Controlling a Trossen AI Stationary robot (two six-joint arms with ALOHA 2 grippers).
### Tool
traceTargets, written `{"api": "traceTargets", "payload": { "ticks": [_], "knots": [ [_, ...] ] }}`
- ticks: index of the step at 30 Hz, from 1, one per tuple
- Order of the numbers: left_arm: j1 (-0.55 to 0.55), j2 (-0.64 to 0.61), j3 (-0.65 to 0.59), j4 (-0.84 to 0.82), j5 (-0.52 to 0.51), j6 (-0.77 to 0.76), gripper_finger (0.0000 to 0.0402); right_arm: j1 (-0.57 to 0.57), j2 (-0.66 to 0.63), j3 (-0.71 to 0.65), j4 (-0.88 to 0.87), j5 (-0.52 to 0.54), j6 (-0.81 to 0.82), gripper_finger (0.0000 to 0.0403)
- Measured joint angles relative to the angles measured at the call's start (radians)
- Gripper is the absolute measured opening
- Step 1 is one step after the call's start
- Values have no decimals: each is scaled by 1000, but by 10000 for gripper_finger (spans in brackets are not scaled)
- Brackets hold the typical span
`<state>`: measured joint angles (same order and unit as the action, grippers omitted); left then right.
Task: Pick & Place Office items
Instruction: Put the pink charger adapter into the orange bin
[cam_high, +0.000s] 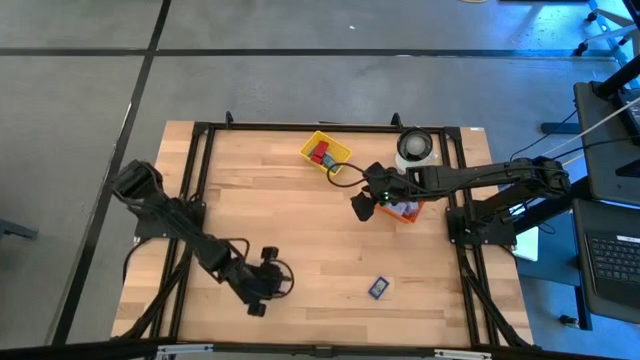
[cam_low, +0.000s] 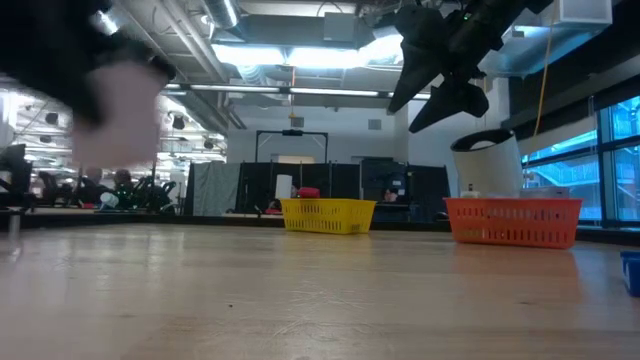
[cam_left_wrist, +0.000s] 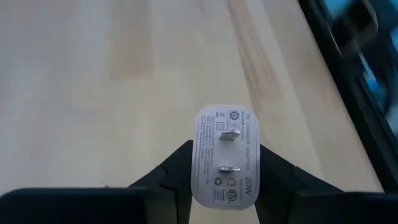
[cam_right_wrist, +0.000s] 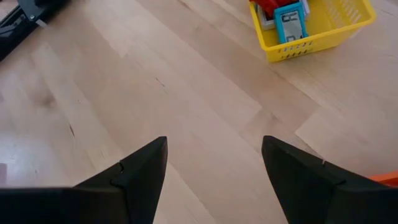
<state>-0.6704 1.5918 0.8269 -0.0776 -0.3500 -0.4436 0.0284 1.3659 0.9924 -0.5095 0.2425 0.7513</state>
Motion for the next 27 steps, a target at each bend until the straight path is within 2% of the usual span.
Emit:
{"api": "traceTargets", "payload": {
  "ticks": [4, 12, 15, 19, 23, 27],
  "knots": [
    [45, -59, 31, -1, -102, 86, 126, 5, 0, 0, 1, -35, 0, 265],
    [171, -216, 94, 38, -322, 273, 120, 34, 0, 0, 64, -109, 0, 265],
    [217, -275, 111, 175, -378, 364, 124, 59, 0, 0, 185, -161, -21, 265],
    [258, -336, 115, 469, -396, 518, 122, 86, 0, 0, 428, -274, -147, 265],
    [281, -358, 115, 771, -382, 594, 122, 101, 0, 0, 645, -393, -352, 265],
    [288, -352, 115, 885, -313, 620, 122, 115, -1, 0, 761, -435, -555, 265]
  ]
}}
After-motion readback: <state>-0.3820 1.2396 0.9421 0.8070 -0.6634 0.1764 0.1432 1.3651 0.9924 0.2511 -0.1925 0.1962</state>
